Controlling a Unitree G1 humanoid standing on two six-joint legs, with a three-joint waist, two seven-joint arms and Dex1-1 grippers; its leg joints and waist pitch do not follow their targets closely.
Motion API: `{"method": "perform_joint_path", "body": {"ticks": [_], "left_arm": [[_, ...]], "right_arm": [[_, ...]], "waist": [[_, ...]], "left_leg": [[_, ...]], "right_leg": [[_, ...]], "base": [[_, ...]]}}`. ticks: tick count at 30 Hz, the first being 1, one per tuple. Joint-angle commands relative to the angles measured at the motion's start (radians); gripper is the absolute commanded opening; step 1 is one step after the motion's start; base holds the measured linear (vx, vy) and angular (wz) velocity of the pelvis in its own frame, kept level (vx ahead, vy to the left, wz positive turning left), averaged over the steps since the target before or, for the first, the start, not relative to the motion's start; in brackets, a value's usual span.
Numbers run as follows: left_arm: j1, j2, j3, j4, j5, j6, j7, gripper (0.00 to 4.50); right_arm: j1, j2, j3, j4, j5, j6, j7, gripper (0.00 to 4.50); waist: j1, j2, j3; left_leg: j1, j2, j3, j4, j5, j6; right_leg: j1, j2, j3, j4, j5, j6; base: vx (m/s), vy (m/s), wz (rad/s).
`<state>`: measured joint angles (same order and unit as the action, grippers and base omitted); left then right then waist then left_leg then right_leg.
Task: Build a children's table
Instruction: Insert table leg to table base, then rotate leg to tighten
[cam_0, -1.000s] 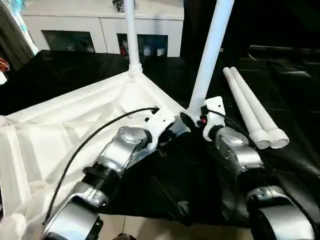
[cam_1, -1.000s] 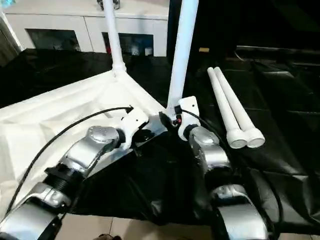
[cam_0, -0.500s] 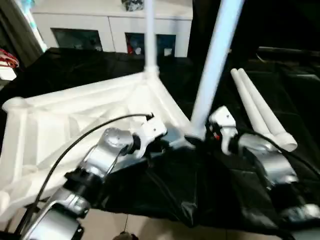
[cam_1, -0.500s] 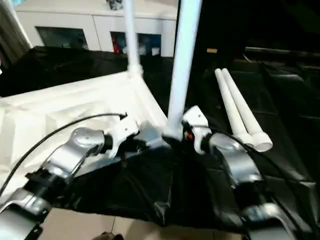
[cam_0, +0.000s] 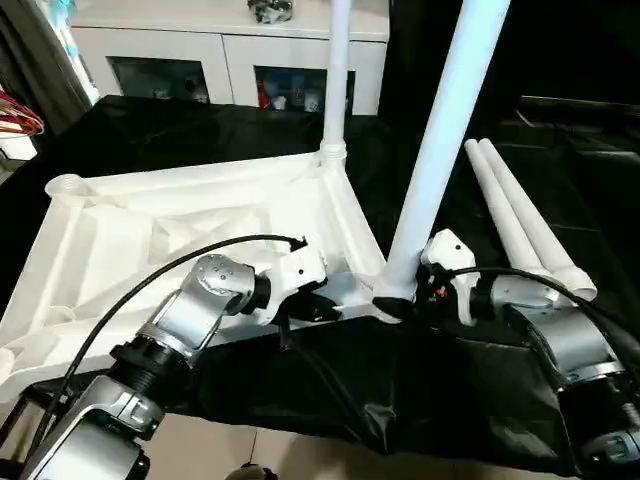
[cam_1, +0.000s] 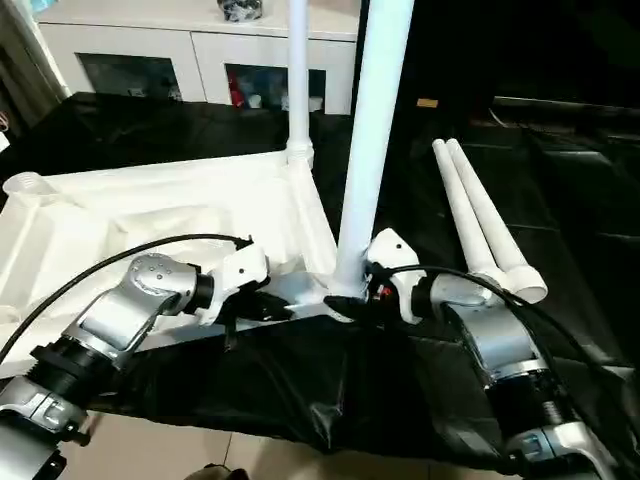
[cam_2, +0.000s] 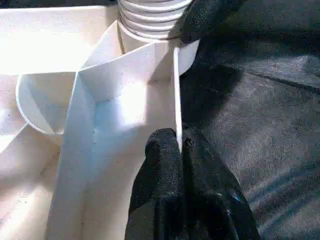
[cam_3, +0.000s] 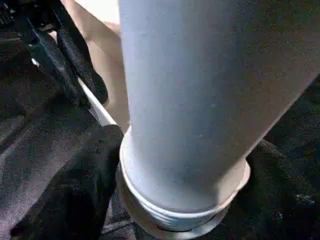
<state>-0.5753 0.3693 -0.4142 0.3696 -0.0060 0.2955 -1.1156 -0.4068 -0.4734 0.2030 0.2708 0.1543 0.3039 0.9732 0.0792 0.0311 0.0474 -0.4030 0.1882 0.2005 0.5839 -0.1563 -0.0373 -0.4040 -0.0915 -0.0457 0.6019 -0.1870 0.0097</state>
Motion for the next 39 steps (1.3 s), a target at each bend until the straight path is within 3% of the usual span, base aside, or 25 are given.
{"method": "perform_joint_path", "body": {"ticks": [1,10,14,17,19,24,27,29,31,34,39], "left_arm": [[0.001,-0.01,-0.032,-0.047,-0.015,-0.033,-0.047,0.0],[0.008,-0.017,-0.026,-0.041,-0.013,-0.013,-0.043,0.0],[-0.015,-0.073,0.007,0.011,0.004,0.013,0.068,0.0],[-0.07,-0.168,0.065,0.112,0.029,0.048,0.271,0.0],[-0.089,-0.202,0.085,0.143,0.034,0.064,0.339,0.0],[-0.131,-0.299,0.115,0.21,0.061,0.061,0.513,0.0],[-0.126,-0.315,0.101,0.214,0.077,0.026,0.517,0.0],[-0.114,-0.307,0.085,0.2,0.08,-0.007,0.483,0.0],[-0.109,-0.301,0.079,0.192,0.077,-0.02,0.465,0.0],[-0.094,-0.281,0.065,0.172,0.071,-0.04,0.413,0.0],[-0.065,-0.234,0.045,0.137,0.062,-0.066,0.316,0.0]], "right_arm": [[0.004,0.006,0.014,-0.033,0.003,0.01,0.019,3.1],[0.029,0.042,0.002,-0.042,0.032,0.023,-0.003,2.76],[0.026,0.11,-0.037,0.003,0.034,0.032,-0.108,2.75],[-0.02,0.235,-0.109,0.125,0.014,0.02,-0.346,2.75],[-0.041,0.28,-0.134,0.171,0.011,0.013,-0.43,2.75],[-0.117,0.415,-0.182,0.301,-0.021,-0.037,-0.66,2.75],[-0.134,0.442,-0.166,0.328,-0.043,-0.077,-0.662,2.75],[-0.136,0.442,-0.171,0.322,-0.036,-0.091,-0.635,3.45],[-0.136,0.44,-0.178,0.316,-0.026,-0.087,-0.624,3.48],[-0.131,0.411,-0.17,0.305,-0.039,-0.099,-0.589,3.89],[-0.107,0.33,-0.142,0.262,-0.06,-0.108,-0.489,4.12]], "waist": [[-0.003,0.0,-0.068],[0.0,-0.001,-0.068],[-0.004,-0.003,-0.065],[-0.016,-0.005,-0.059],[-0.021,-0.006,-0.061],[-0.033,-0.003,-0.061],[-0.032,-0.003,-0.065],[-0.031,-0.004,-0.067],[-0.031,-0.003,-0.068],[-0.031,-0.002,-0.069],[-0.034,0.002,-0.067]], "left_leg": [[0.035,0.041,-0.019,-0.064,-0.245,0.028],[0.035,0.04,-0.019,-0.064,-0.251,0.022],[0.035,0.038,-0.02,-0.065,-0.273,0.006],[0.041,0.034,-0.021,-0.067,-0.341,-0.032],[0.04,0.033,-0.026,-0.068,-0.353,-0.038],[0.035,0.03,-0.026,-0.069,-0.348,-0.034],[0.032,0.032,-0.026,-0.069,-0.334,-0.022],[0.03,0.031,-0.025,-0.067,-0.307,-0.007],[0.029,0.032,-0.024,-0.066,-0.288,0.007],[0.026,0.031,-0.022,-0.065,-0.264,0.019],[0.028,0.033,-0.022,-0.064,-0.274,0.023]], "right_leg": [[0.044,-0.045,0.031,-0.063,-0.103,-0.25],[0.044,-0.045,0.032,-0.062,-0.118,-0.244],[0.04,-0.046,0.032,-0.066,-0.169,-0.238],[0.027,-0.046,0.033,-0.078,-0.297,-0.214],[0.032,-0.05,0.031,-0.083,-0.342,-0.191],[0.029,-0.046,0.03,-0.087,-0.326,-0.18],[0.033,-0.045,0.03,-0.084,-0.279,-0.181],[0.036,-0.046,0.03,-0.081,-0.239,-0.187],[0.038,-0.045,0.03,-0.077,-0.202,-0.195],[0.042,-0.045,0.029,-0.073,-0.167,-0.21],[0.043,-0.045,0.029,-0.074,-0.175,-0.222]], "base": [[0.0,0.0,0.0],[0.0,0.0,0.0],[0.0,0.0,0.0],[0.0,0.0,0.0],[0.0,0.0,0.0],[0.0,0.0,0.0],[0.0,0.0,0.0],[0.0,0.0,0.0],[0.0,0.0,0.0],[0.0,0.0,0.0],[0.0,0.0,0.0]]}}
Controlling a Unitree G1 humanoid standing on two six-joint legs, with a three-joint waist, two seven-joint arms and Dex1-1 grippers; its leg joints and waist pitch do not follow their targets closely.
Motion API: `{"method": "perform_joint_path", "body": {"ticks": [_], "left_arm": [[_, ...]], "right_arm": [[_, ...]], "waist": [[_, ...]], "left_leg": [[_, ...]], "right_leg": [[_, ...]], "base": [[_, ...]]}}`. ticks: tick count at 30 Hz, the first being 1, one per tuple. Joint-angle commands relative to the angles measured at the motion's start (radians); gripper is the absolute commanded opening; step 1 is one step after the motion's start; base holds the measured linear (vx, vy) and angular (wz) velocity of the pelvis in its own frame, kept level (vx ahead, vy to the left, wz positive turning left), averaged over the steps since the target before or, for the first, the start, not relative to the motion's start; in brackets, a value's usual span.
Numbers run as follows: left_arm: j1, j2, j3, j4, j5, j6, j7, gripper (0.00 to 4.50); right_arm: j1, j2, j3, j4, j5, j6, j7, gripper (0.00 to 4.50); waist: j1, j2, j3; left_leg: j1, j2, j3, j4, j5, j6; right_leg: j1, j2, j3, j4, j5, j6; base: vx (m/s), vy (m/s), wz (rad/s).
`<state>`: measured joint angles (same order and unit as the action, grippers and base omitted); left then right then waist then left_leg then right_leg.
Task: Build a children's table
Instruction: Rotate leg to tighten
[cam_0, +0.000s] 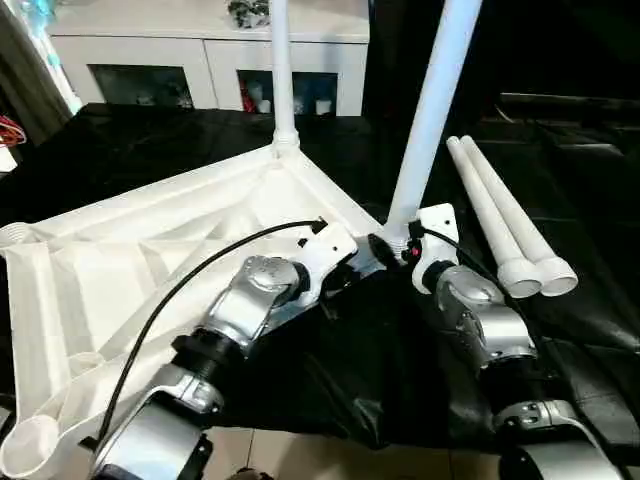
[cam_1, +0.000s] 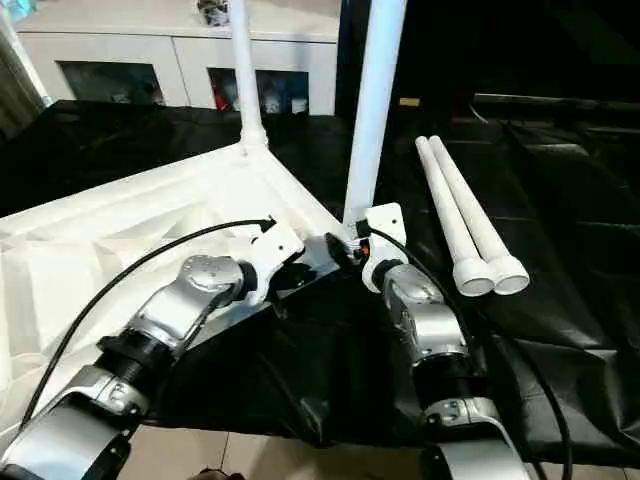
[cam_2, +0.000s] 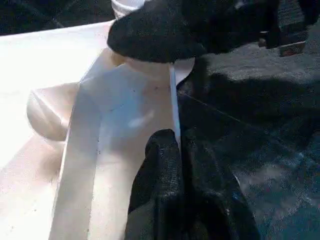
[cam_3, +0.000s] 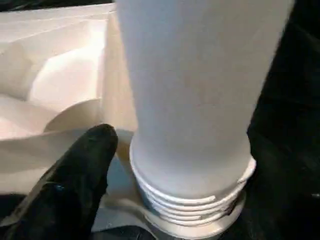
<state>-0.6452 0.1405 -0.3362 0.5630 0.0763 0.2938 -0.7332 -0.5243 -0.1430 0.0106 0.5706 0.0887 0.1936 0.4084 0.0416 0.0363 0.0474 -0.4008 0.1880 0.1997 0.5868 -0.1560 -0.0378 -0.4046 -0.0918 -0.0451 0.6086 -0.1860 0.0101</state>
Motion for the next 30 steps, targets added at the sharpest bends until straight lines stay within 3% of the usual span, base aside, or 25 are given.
{"method": "perform_joint_path", "body": {"ticks": [1,7,15,20,30], "left_arm": [[0.01,0.005,-0.035,-0.063,-0.022,-0.067,-0.083,0.0],[0.035,0.061,-0.05,-0.096,-0.046,-0.094,-0.199,0.0],[0.063,0.144,-0.068,-0.153,-0.083,-0.113,-0.382,0.0],[0.068,0.169,-0.077,-0.166,-0.091,-0.11,-0.435,0.0],[0.073,0.183,-0.074,-0.172,-0.088,-0.108,-0.462,0.0]], "right_arm": [[0.02,-0.023,0.059,-0.051,0.005,0.005,0.11,4.12],[0.073,-0.13,0.082,-0.149,0.038,0.037,0.306,4.12],[0.141,-0.263,0.128,-0.283,0.102,0.093,0.541,4.12],[0.157,-0.28,0.138,-0.319,0.113,0.122,0.584,3.49],[0.17,-0.286,0.163,-0.341,0.099,0.134,0.591,2.79]], "waist": [[0.006,-0.007,-0.067],[0.013,0.0,-0.065],[0.022,0.0,-0.063],[0.023,0.001,-0.063],[0.022,-0.001,-0.064]], "left_leg": [[0.025,0.033,-0.021,-0.067,-0.271,0.028],[0.03,0.037,-0.02,-0.068,-0.286,0.032],[0.029,0.04,-0.02,-0.068,-0.281,0.039],[0.029,0.04,-0.02,-0.069,-0.286,0.03],[0.03,0.039,-0.02,-0.067,-0.283,0.025]], "right_leg": [[0.047,-0.045,0.029,-0.081,-0.172,-0.22],[0.042,-0.044,0.03,-0.08,-0.19,-0.229],[0.042,-0.045,0.03,-0.078,-0.188,-0.236],[0.042,-0.046,0.031,-0.077,-0.203,-0.237],[0.041,-0.046,0.031,-0.076,-0.202,-0.237]], "base": [[0.0,0.0,0.0],[0.0,0.0,0.0],[0.0,0.0,0.0],[0.0,0.0,0.0],[0.0,0.0,0.0]]}}
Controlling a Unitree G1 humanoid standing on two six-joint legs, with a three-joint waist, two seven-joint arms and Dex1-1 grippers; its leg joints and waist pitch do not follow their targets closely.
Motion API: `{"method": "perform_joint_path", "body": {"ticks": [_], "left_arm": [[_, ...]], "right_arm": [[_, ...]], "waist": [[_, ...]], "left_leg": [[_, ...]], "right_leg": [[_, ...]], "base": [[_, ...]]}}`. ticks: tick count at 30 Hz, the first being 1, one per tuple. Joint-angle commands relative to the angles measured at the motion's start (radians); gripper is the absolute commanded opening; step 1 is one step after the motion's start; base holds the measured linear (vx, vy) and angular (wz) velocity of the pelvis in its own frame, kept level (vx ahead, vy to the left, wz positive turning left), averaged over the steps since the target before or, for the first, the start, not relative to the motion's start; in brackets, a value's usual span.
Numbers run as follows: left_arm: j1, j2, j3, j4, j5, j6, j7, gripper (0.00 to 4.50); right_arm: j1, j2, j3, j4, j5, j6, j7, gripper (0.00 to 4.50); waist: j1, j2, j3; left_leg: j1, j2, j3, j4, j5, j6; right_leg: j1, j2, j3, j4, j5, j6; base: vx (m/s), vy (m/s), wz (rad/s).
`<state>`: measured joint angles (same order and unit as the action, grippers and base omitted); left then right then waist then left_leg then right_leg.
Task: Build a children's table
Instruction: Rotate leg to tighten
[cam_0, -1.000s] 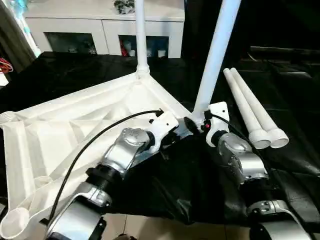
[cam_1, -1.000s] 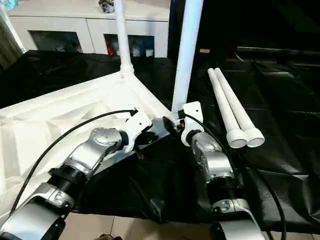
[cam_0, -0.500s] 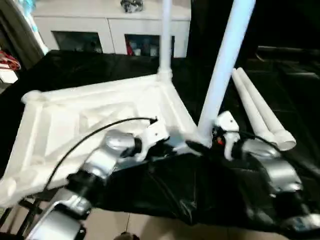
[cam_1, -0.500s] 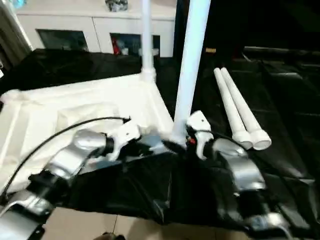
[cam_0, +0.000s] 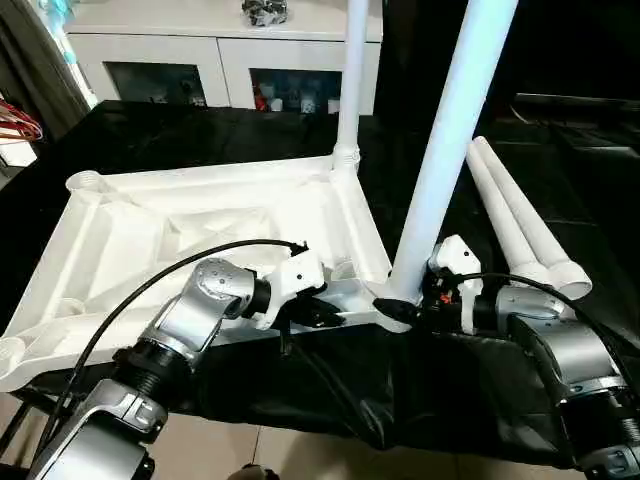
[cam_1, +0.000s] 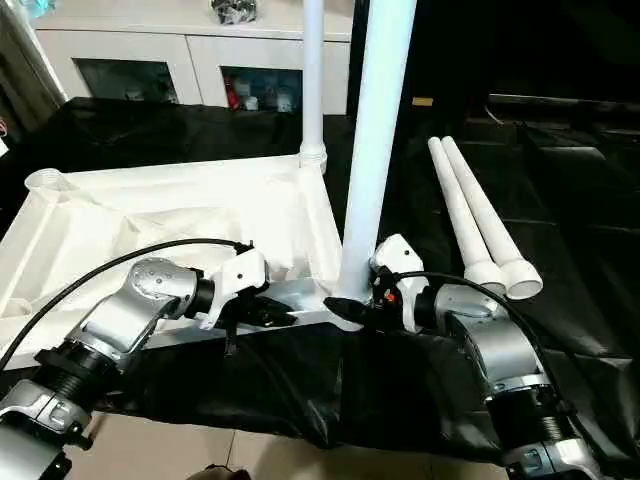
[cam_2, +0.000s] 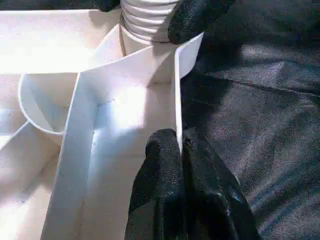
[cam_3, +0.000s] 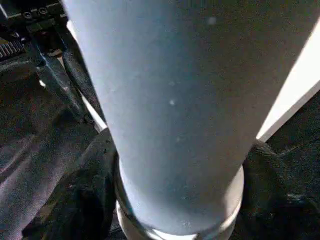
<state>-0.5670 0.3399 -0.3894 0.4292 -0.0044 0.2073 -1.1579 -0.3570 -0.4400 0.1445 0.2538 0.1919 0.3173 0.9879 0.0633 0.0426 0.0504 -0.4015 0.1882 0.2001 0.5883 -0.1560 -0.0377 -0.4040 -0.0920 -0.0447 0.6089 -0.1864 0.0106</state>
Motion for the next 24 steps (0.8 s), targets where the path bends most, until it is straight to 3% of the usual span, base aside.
{"method": "perform_joint_path", "body": {"ticks": [1,4,6,9,10,13,14,19,20,24], "left_arm": [[-0.005,-0.016,-0.021,-0.038,-0.008,-0.022,-0.037,0.0],[-0.002,-0.017,-0.019,-0.04,-0.009,-0.02,-0.023,0.0],[-0.011,-0.038,-0.005,-0.026,0.004,-0.005,0.038,0.0],[-0.062,-0.107,0.032,0.055,0.042,0.035,0.21,0.0],[-0.071,-0.119,0.038,0.07,0.048,0.039,0.241,0.0],[-0.127,-0.196,0.082,0.156,0.06,0.063,0.409,0.0],[-0.139,-0.212,0.087,0.172,0.06,0.067,0.434,0.0],[-0.171,-0.28,0.093,0.231,0.074,0.046,0.512,0.0],[-0.169,-0.284,0.078,0.232,0.084,0.026,0.5,0.0],[-0.149,-0.266,0.056,0.194,0.078,0.016,0.44,0.0]], "right_arm": [[0.003,0.011,0.029,-0.024,-0.004,0.011,0.011,2.79],[0.014,0.032,0.017,-0.023,0.0,0.011,-0.02,2.76],[0.008,0.092,-0.026,0.015,-0.007,0.01,-0.149,2.75],[-0.025,0.194,-0.086,0.114,-0.045,-0.001,-0.389,2.75],[-0.031,0.209,-0.095,0.129,-0.046,-0.003,-0.42,2.75],[-0.079,0.301,-0.141,0.228,-0.062,-0.017,-0.619,2.74],[-0.095,0.322,-0.15,0.253,-0.067,-0.019,-0.666,2.74],[-0.176,0.401,-0.141,0.36,-0.114,-0.087,-0.79,2.74],[-0.187,0.408,-0.133,0.371,-0.118,-0.108,-0.764,3.3],[-0.186,0.4,-0.139,0.358,-0.098,-0.112,-0.71,3.64]], "waist": [[0.0,-0.007,-0.067],[0.0,-0.01,-0.068],[-0.002,-0.01,-0.067],[-0.013,-0.011,-0.063],[-0.015,-0.011,-0.062],[-0.021,-0.006,-0.063],[-0.024,-0.01,-0.062],[-0.025,-0.009,-0.068],[-0.024,-0.01,-0.069],[-0.022,-0.011,-0.072]], "left_leg": [[0.031,0.039,-0.021,-0.069,-0.282,0.024],[0.03,0.039,-0.02,-0.068,-0.272,0.028],[0.03,0.039,-0.02,-0.068,-0.271,0.025],[0.032,0.034,-0.022,-0.072,-0.319,-0.011],[0.039,0.034,-0.024,-0.072,-0.344,-0.023],[0.039,0.031,-0.027,-0.072,-0.368,-0.038],[0.037,0.031,-0.025,-0.073,-0.364,-0.034],[0.03,0.029,-0.024,-0.071,-0.32,-0.015],[0.029,0.029,-0.023,-0.069,-0.303,-0.004],[0.024,0.029,-0.021,-0.066,-0.256,0.025]], "right_leg": [[0.041,-0.046,0.031,-0.077,-0.201,-0.238],[0.041,-0.046,0.031,-0.076,-0.194,-0.237],[0.038,-0.047,0.032,-0.076,-0.205,-0.234],[0.034,-0.048,0.029,-0.085,-0.313,-0.208],[0.029,-0.047,0.029,-0.09,-0.351,-0.199],[0.027,-0.047,0.03,-0.095,-0.372,-0.182],[0.026,-0.046,0.031,-0.097,-0.36,-0.179],[0.032,-0.046,0.03,-0.091,-0.284,-0.189],[0.035,-0.046,0.03,-0.09,-0.258,-0.193],[0.042,-0.044,0.029,-0.081,-0.179,-0.209]], "base": [[0.0,0.0,0.0],[0.0,0.0,0.0],[0.0,0.0,0.0],[0.0,0.0,0.0],[0.0,0.0,0.0],[0.0,0.0,0.0],[0.0,0.0,0.0],[0.0,0.0,0.0],[0.0,0.0,0.0],[0.0,0.0,0.0]]}}
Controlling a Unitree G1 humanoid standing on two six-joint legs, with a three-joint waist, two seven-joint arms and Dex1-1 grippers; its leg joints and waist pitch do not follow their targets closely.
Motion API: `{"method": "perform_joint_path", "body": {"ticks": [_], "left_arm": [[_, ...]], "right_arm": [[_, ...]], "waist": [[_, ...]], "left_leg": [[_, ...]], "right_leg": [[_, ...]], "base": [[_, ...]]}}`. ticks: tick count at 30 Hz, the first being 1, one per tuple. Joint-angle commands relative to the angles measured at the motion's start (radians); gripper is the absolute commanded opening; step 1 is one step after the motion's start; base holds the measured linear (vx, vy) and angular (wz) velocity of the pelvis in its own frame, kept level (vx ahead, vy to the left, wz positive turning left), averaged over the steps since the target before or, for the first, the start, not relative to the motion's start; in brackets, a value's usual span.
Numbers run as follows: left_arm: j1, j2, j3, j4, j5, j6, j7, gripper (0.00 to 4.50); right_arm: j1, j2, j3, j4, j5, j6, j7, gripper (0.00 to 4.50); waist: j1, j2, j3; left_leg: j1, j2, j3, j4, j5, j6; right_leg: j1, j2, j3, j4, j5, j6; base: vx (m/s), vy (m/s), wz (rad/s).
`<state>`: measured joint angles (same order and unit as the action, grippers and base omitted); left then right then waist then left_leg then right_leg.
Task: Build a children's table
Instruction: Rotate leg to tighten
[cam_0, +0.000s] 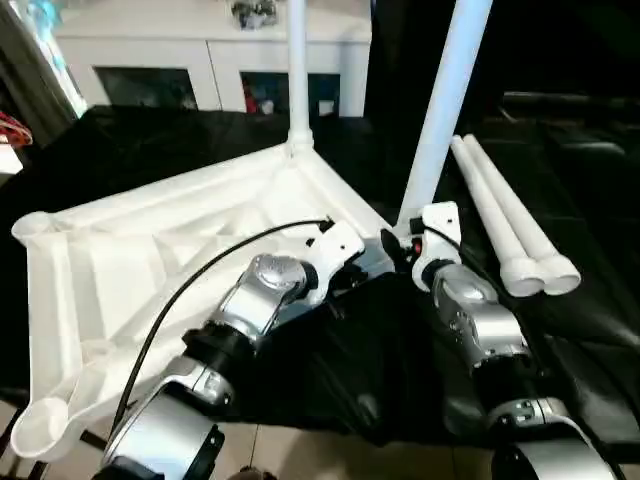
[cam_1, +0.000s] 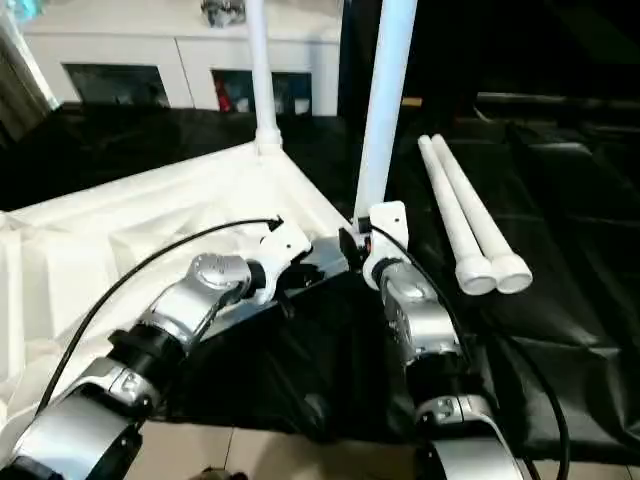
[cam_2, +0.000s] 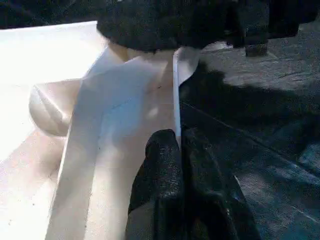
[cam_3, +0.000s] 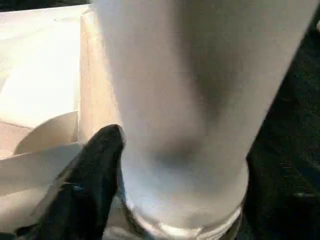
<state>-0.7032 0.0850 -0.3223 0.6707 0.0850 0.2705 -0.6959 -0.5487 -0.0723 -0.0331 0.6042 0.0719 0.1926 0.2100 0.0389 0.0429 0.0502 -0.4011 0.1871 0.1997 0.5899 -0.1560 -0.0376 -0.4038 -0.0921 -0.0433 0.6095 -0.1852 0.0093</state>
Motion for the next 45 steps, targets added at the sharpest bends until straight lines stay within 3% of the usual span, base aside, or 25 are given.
{"method": "perform_joint_path", "body": {"ticks": [1,4,8,13,16,22,28,37,40,45], "left_arm": [[-0.008,-0.004,-0.016,-0.057,-0.013,-0.048,-0.04,0.0],[0.011,0.02,-0.033,-0.087,-0.017,-0.059,-0.093,0.0],[0.058,0.082,-0.05,-0.138,-0.036,-0.08,-0.215,0.0],[0.084,0.128,-0.057,-0.173,-0.064,-0.109,-0.314,0.0],[0.101,0.165,-0.06,-0.216,-0.097,-0.11,-0.403,0.0],[0.118,0.224,-0.078,-0.247,-0.104,-0.103,-0.51,0.0],[0.123,0.244,-0.079,-0.256,-0.105,-0.097,-0.532,0.0],[0.131,0.245,-0.078,-0.263,-0.103,-0.088,-0.534,0.0],[0.132,0.243,-0.077,-0.264,-0.101,-0.088,-0.53,0.0],[0.106,0.19,-0.052,-0.213,-0.07,-0.075,-0.402,0.0]], "right_arm": [[0.007,0.026,0.042,0.005,0.021,0.01,0.079,3.79],[0.012,-0.001,0.056,-0.008,0.011,0.0,0.107,3.88],[0.056,-0.098,0.092,-0.097,0.027,0.012,0.294,3.88],[0.101,-0.186,0.125,-0.192,0.051,0.031,0.46,3.88],[0.151,-0.277,0.17,-0.294,0.088,0.054,0.628,3.88],[0.192,-0.365,0.219,-0.389,0.118,0.102,0.793,3.88],[0.199,-0.384,0.246,-0.409,0.11,0.115,0.818,3.53],[0.217,-0.356,0.247,-0.414,0.111,0.134,0.797,2.77],[0.22,-0.352,0.245,-0.414,0.111,0.133,0.788,2.74],[0.2,-0.254,0.185,-0.321,0.062,0.102,0.554,2.7]], "waist": [[0.004,-0.011,-0.072],[0.002,-0.01,-0.072],[0.006,-0.009,-0.071],[0.006,-0.007,-0.067],[0.014,-0.009,-0.066],[0.024,-0.008,-0.064],[0.023,-0.01,-0.064],[0.024,-0.011,-0.066],[0.024,-0.012,-0.065],[0.012,-0.011,-0.062]], "left_leg": [[0.024,0.031,-0.021,-0.067,-0.249,0.03],[0.022,0.032,-0.02,-0.065,-0.23,0.046],[0.024,0.035,-0.019,-0.065,-0.241,0.053],[0.028,0.037,-0.02,-0.07,-0.282,0.041],[0.028,0.04,-0.02,-0.07,-0.287,0.041],[0.031,0.042,-0.019,-0.072,-0.3,0.037],[0.031,0.042,-0.021,-0.073,-0.305,0.022],[0.029,0.04,-0.019,-0.069,-0.274,0.033],[0.03,0.04,-0.02,-0.07,-0.282,0.03],[0.031,0.037,-0.021,-0.074,-0.318,-0.002]], "right_leg": [[0.043,-0.046,0.028,-0.081,-0.173,-0.212],[0.044,-0.045,0.027,-0.077,-0.144,-0.23],[0.047,-0.044,0.028,-0.076,-0.139,-0.235],[0.043,-0.043,0.028,-0.079,-0.18,-0.238],[0.046,-0.044,0.03,-0.079,-0.189,-0.231],[0.039,-0.045,0.03,-0.081,-0.232,-0.227],[0.037,-0.048,0.032,-0.082,-0.256,-0.223],[0.038,-0.047,0.031,-0.079,-0.223,-0.228],[0.037,-0.047,0.031,-0.079,-0.233,-0.226],[0.031,-0.046,0.03,-0.086,-0.3,-0.21]], "base": [[0.0,0.0,0.0],[0.0,0.0,0.0],[0.0,0.0,0.0],[0.0,0.0,0.0],[0.0,0.0,0.0],[0.0,0.0,0.0],[0.0,0.0,0.0],[0.0,0.0,0.0],[0.0,0.0,0.0],[0.0,0.0,0.0]]}}
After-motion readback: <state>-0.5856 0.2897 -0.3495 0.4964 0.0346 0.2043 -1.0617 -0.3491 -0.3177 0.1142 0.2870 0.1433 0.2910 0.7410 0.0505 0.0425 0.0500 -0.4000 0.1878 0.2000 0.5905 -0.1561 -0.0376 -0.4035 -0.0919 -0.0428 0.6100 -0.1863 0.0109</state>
